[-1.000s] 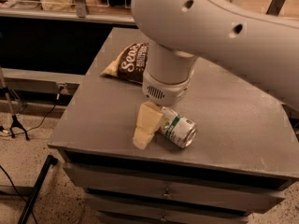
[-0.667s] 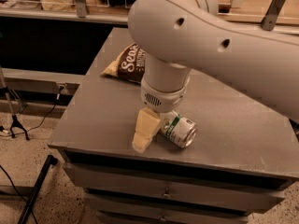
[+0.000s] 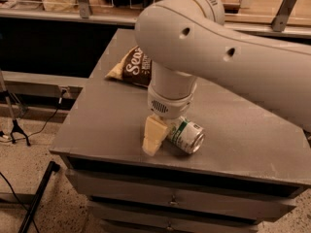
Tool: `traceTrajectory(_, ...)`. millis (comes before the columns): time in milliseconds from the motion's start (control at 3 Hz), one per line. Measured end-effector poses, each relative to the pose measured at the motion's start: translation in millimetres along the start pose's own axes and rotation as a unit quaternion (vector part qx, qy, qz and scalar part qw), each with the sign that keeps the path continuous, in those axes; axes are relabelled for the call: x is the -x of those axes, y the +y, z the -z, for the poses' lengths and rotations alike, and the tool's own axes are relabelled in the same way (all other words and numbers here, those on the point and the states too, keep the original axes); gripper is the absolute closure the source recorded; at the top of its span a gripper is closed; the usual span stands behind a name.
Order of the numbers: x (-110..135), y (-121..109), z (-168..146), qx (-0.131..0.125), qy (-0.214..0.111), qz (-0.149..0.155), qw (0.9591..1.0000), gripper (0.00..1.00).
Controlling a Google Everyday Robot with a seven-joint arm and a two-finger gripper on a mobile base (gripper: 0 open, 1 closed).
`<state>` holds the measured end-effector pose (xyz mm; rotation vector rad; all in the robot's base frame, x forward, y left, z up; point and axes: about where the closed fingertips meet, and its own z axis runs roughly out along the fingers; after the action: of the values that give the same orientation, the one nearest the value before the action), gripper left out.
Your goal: Place 7up can upright
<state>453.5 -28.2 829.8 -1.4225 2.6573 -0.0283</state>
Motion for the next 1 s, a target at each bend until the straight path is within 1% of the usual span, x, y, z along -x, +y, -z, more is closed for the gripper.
traceTrajectory(1000, 0.2, 1.0, 3.4, -0.004, -0.003, 0.001, 1.0000, 0.87)
